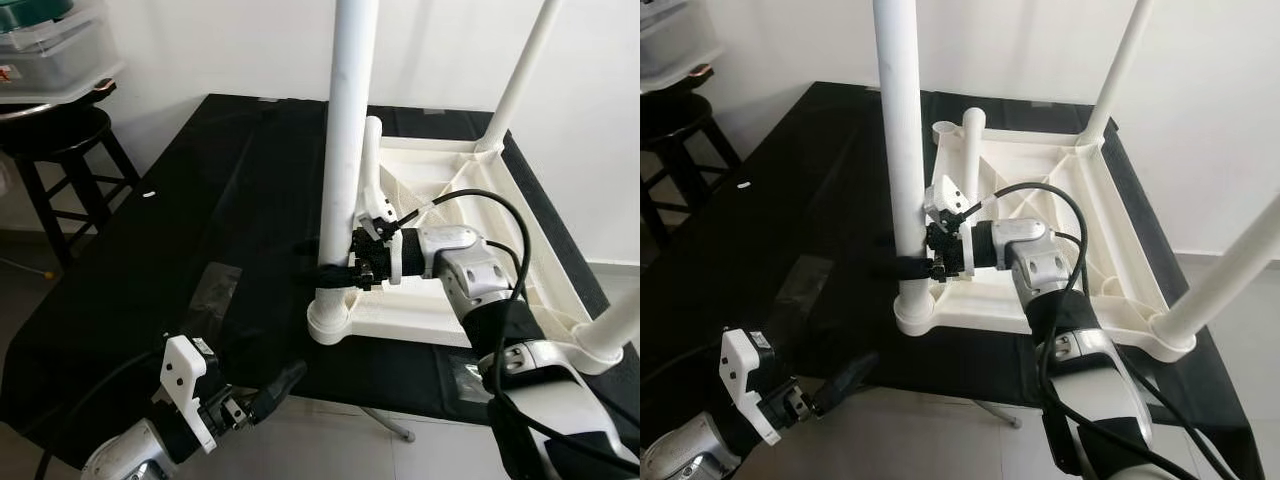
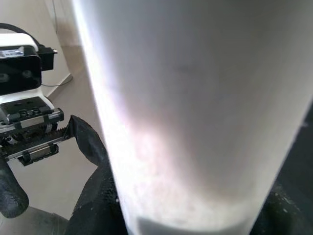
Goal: Building children table
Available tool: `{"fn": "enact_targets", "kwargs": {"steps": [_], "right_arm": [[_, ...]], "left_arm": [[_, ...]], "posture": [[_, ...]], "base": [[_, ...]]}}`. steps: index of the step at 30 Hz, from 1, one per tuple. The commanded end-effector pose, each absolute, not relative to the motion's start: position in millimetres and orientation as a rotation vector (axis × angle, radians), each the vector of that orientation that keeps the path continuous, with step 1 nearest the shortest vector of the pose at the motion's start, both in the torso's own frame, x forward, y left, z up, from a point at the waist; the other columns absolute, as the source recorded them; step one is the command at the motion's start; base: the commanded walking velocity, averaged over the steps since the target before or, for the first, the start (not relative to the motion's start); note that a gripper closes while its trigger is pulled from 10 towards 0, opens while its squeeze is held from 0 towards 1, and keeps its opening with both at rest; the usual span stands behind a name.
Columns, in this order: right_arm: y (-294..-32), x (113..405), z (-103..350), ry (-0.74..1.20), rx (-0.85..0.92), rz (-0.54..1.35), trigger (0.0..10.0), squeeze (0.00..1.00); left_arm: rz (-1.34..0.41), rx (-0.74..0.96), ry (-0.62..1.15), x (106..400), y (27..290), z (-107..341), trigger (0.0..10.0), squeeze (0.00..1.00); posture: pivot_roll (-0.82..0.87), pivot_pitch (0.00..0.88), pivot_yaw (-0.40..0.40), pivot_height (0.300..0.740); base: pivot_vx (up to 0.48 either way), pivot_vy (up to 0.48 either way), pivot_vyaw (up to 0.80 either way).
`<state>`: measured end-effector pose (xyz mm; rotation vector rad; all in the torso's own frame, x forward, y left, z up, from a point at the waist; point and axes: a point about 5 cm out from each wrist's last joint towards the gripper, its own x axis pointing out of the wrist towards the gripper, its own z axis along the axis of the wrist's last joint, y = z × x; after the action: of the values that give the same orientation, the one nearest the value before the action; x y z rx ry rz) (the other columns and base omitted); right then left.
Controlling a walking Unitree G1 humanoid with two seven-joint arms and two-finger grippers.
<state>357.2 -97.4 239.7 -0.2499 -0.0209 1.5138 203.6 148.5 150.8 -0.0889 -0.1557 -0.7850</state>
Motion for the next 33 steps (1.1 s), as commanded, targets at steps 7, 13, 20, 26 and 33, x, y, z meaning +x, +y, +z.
{"fn": "enact_targets", "kwargs": {"steps": [7,13,20,26,33], "right_arm": [[-123,345,236,-0.111,-0.215,1.233,0.0,0.0],[-132,317,195,-0.068,-0.086,0.591,0.0,0.0],[-96,290,152,0.014,-0.198,0.373,0.0,0.0],[-98,290,152,0.059,-0.16,0.396,0.0,0.0],[-86,308,189,-0.055,-0.098,0.729,10.0,1.0]], "left_arm": [[-0.806,-0.097,-0.148,202,147,150,10.0,0.0],[-0.807,-0.095,-0.152,204,147,150,10.0,0.0],[-0.81,-0.077,-0.15,210,148,148,10.0,0.0],[-0.783,-0.079,-0.16,211,150,148,10.0,0.0],[-0.792,-0.078,-0.16,214,148,148,10.0,0.0]], "posture": [[-0.02,0.161,-0.05,0.74],[-0.03,0.153,-0.057,0.74],[-0.02,0.127,-0.057,0.74],[-0.02,0.127,-0.051,0.74],[-0.02,0.123,-0.051,0.74]], "base": [[0.0,0.0,0.0],[0.0,0.0,0.0],[0.0,0.0,0.0],[0.0,0.0,0.0],[0.0,0.0,0.0]]}}
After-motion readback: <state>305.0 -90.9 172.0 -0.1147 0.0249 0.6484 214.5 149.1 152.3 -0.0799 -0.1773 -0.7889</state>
